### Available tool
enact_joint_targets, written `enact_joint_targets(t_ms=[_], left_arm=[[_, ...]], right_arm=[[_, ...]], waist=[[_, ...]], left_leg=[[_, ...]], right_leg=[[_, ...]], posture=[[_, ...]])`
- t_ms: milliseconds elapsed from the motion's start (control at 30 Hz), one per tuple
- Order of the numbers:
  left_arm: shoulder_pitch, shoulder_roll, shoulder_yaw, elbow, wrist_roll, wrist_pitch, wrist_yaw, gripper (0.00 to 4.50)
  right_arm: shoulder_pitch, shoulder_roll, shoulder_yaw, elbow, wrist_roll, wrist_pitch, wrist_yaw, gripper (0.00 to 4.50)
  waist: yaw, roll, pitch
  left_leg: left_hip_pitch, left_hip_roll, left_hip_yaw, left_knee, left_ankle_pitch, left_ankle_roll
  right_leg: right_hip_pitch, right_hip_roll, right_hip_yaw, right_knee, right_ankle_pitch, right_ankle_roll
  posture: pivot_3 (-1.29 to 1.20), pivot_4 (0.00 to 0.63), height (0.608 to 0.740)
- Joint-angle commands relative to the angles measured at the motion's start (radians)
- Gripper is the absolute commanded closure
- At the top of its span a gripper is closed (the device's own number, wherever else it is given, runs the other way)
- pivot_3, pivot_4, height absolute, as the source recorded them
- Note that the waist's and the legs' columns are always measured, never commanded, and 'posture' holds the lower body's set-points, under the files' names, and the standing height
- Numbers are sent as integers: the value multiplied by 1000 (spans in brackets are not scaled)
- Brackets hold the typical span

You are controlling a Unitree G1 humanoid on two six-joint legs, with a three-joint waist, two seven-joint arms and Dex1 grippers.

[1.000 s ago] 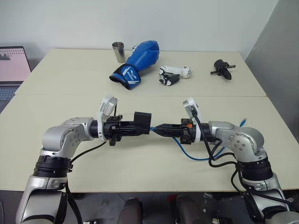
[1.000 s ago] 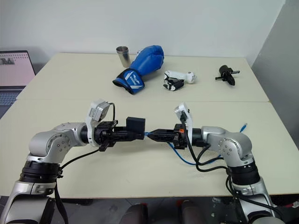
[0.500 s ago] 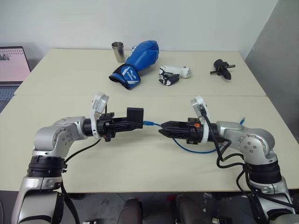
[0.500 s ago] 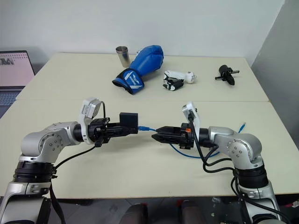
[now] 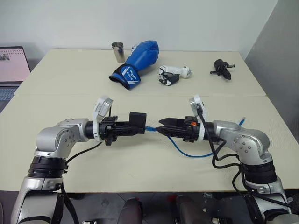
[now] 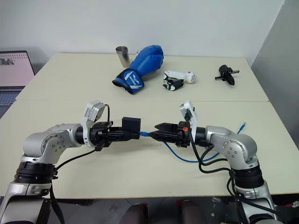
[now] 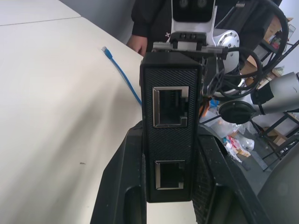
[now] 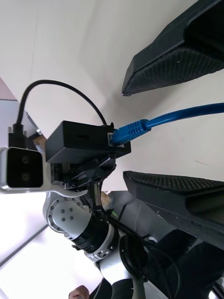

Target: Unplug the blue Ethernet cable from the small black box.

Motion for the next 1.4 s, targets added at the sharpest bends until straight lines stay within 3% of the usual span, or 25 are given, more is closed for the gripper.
enact_joint_targets(t_ms=[33,433,1400], left_arm=[[-27,-5,11,-18,-13,-2,-13,3715],[-26,-17,18,-29,-23,13,1,3715],[-32,-32,23,-18,-20,20,17,3715]], right_arm=[[-16,23,12,0,-3,-15,-3,1795],[-47,121,15,53,-1,-15,-42,1795],[-37,101,18,65,-10,-7,-7,1795]], waist=[[0,0,0],[0,0,0],[0,0,0]], left_leg=[[0,0,0,0,0,0],[0,0,0,0,0,0],[0,0,0,0,0,0]], right_leg=[[0,0,0,0,0,0],[0,0,0,0,0,0],[0,0,0,0,0,0]], posture=[[0,150,740],[0,150,740],[0,150,740]])
